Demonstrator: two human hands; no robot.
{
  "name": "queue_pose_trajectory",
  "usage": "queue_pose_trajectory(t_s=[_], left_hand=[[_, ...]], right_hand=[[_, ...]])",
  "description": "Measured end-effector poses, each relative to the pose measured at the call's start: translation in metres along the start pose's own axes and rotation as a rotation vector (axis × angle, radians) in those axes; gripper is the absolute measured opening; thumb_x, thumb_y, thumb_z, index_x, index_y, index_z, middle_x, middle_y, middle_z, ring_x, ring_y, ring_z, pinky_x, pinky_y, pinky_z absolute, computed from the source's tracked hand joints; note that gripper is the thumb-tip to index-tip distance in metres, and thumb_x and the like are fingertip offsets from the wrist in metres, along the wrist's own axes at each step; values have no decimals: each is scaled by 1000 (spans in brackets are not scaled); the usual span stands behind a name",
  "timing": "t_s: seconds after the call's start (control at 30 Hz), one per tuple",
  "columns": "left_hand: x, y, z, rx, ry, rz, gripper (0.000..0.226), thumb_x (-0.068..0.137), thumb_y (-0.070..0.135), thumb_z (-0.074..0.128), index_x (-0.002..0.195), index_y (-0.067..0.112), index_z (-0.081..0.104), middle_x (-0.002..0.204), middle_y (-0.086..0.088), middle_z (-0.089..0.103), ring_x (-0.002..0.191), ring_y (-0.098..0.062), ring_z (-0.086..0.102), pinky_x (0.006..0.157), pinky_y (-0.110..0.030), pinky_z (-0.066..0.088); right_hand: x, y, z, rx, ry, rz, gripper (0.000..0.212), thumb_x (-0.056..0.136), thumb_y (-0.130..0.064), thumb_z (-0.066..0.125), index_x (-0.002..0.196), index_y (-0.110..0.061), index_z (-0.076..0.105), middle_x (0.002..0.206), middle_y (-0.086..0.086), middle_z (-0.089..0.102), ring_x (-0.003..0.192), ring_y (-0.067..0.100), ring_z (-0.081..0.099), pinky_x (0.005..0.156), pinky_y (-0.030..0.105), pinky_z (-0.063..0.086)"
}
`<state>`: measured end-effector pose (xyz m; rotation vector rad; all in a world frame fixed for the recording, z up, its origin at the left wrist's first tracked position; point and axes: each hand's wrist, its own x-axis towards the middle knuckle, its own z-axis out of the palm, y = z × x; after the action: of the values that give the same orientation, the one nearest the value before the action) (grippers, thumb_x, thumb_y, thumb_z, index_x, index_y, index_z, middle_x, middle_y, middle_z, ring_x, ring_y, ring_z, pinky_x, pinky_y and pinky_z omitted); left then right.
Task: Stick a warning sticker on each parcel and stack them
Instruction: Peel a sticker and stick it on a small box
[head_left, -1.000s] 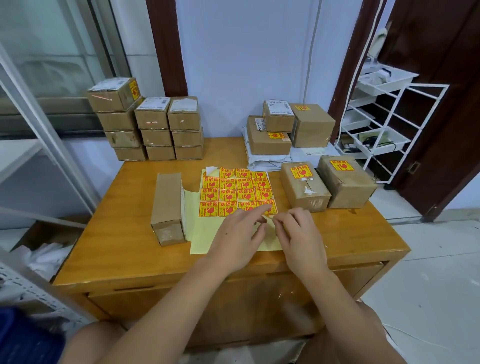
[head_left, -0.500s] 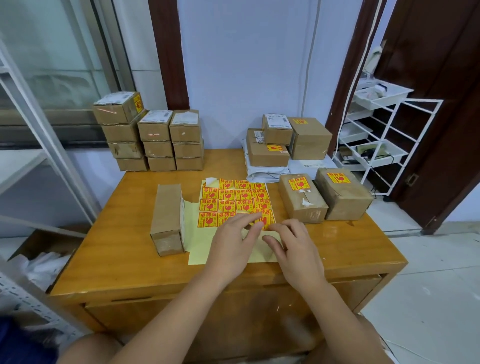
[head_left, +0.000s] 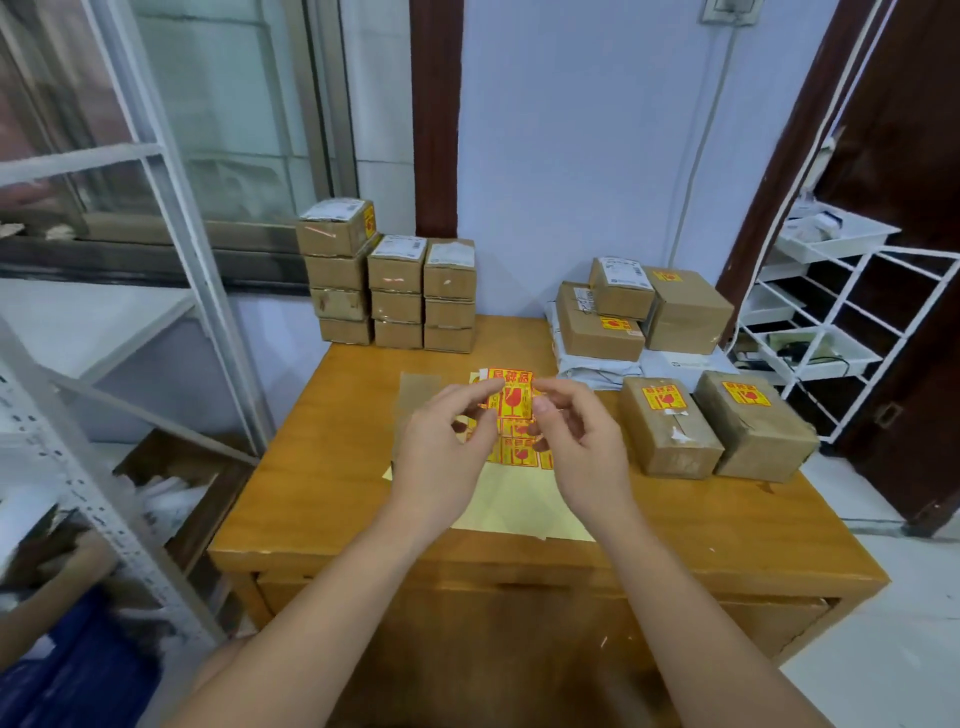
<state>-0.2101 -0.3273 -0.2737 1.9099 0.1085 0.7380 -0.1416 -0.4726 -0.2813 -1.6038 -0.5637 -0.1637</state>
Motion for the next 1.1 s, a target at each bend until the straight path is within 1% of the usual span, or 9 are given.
queue_pose_trajectory(t_s=[0.07, 0.23, 0.33, 0.53, 0.63, 0.73, 0.87, 0.97, 1.1], left_hand=[[3, -1, -17, 11, 11, -8, 34, 99, 13, 66, 126, 32, 71, 108, 20, 69, 96, -6, 65, 79, -30, 58], [7, -11, -51, 119, 10, 18, 34, 99, 13, 65, 129, 30, 70, 114, 22, 67, 106, 2, 60, 90, -22, 53], [14, -20, -66, 183, 1, 9, 36, 100, 18, 65, 132, 33, 67, 117, 21, 67, 107, 2, 59, 94, -25, 51], [34, -42, -80, 325, -53, -129, 65, 95, 35, 70, 152, 33, 39, 127, 22, 58, 117, -3, 55, 103, -33, 49], [43, -54, -80, 348, -86, -206, 70, 94, 41, 71, 154, 30, 37, 138, 15, 56, 122, -6, 53, 106, -37, 48], [49, -65, -73, 403, -144, -220, 75, 91, 54, 70, 153, 29, 36, 146, 11, 50, 130, -11, 50, 107, -38, 47], [51, -71, -62, 420, -156, -197, 79, 86, 61, 70, 151, 31, 36, 138, 11, 47, 128, -14, 50, 102, -37, 47], [50, -75, -58, 428, -138, -195, 91, 85, 63, 70, 157, 26, 29, 145, 10, 43, 131, -13, 47, 105, -37, 45], [49, -82, -57, 390, -131, -220, 87, 82, 66, 71, 153, 30, 35, 139, 12, 47, 127, -12, 50, 104, -40, 48]], right_hand=[[6, -7, 14, 69, -22, 23, 17, 100, -17, 62, 108, -31, 67, 94, 1, 71, 78, 20, 71, 67, 31, 58], [18, -12, 48, 102, -107, 50, 11, 97, -6, 65, 104, -15, 65, 83, 7, 71, 67, 20, 68, 63, 29, 56], [26, -11, 63, 88, -160, 81, 6, 96, -5, 66, 99, -11, 67, 82, 8, 70, 65, 17, 65, 62, 29, 55], [50, -2, 81, -8, -127, 174, 7, 97, -11, 66, 98, -16, 69, 83, 1, 68, 63, 13, 60, 57, 25, 49], [64, 6, 85, -118, -122, 201, 7, 97, -16, 65, 97, -22, 69, 88, -2, 69, 64, 13, 60, 55, 25, 47], [74, 11, 92, -186, -153, 204, 6, 97, -19, 65, 98, -24, 68, 88, -2, 69, 66, 13, 62, 60, 33, 53], [79, 16, 102, -237, -197, 196, 5, 97, -18, 65, 99, -21, 68, 87, 0, 69, 69, 15, 64, 67, 36, 54], [78, 21, 106, -262, -201, 199, 5, 98, -18, 64, 101, -20, 68, 89, -1, 68, 67, 11, 61, 62, 29, 50], [77, 25, 106, -300, -206, 186, 9, 99, -19, 63, 105, -18, 68, 93, -3, 67, 71, 6, 61, 59, 19, 47]])
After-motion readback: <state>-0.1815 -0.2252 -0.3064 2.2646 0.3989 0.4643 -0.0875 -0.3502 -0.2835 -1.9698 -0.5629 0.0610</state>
